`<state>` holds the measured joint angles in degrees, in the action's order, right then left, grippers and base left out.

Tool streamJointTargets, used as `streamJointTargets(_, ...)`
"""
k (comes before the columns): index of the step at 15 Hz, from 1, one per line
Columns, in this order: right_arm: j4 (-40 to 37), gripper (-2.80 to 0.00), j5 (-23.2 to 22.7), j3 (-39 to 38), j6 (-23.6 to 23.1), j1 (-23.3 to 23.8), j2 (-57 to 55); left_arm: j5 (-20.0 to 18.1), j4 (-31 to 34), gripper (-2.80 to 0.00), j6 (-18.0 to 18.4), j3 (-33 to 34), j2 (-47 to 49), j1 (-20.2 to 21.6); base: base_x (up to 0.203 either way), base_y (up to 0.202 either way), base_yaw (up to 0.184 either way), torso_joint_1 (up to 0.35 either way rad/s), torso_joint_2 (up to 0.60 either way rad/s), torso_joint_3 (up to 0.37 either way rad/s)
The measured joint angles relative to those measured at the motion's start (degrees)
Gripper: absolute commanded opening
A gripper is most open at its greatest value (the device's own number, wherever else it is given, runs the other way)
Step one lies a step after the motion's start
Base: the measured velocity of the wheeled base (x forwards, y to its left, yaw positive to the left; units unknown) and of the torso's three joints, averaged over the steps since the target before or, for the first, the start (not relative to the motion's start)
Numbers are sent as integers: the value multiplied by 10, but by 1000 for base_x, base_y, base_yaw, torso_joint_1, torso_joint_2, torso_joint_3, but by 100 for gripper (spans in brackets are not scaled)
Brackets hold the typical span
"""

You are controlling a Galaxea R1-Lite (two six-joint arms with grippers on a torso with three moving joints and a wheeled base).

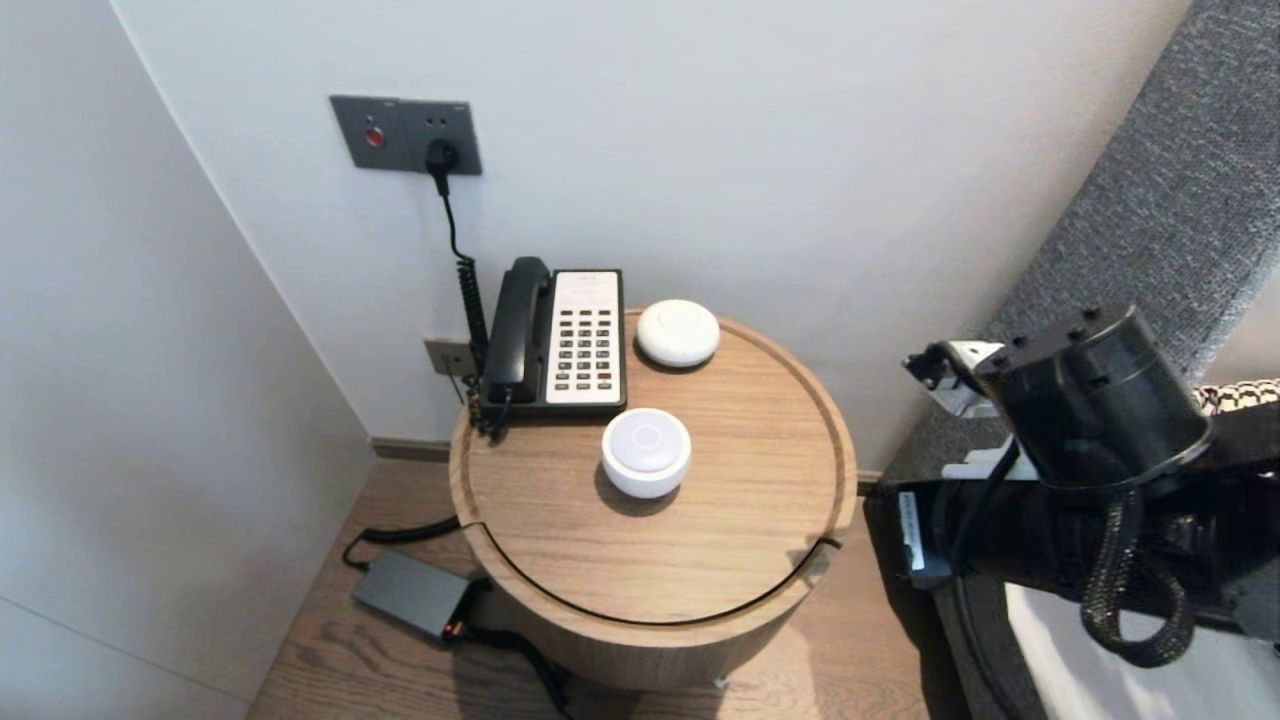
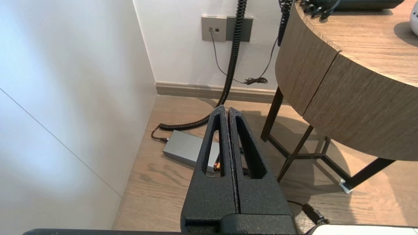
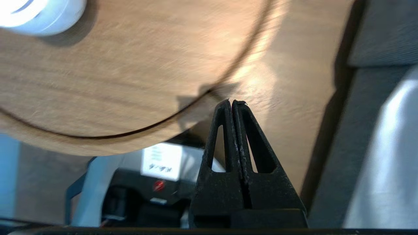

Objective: Open the nightstand drawer

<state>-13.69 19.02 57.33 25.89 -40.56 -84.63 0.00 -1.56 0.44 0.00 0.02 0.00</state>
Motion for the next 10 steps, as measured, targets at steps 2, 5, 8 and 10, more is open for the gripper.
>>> streamJointTargets(2,-3,-280,0,2,9,-21,-21,0,0,-280,0,0,0,0,0,0,0,0,0,0)
streamJointTargets(5,0,-280,-2,2,13,-41,-41,0,0,-280,0,0,0,0,0,0,0,0,0,0)
streamJointTargets(8,2,-280,-1,10,14,-51,-70,0,0,-280,0,0,0,0,0,0,0,0,0,0)
streamJointTargets(10,10,-280,-1,14,14,-53,-88,0,0,-280,0,0,0,0,0,0,0,0,0,0)
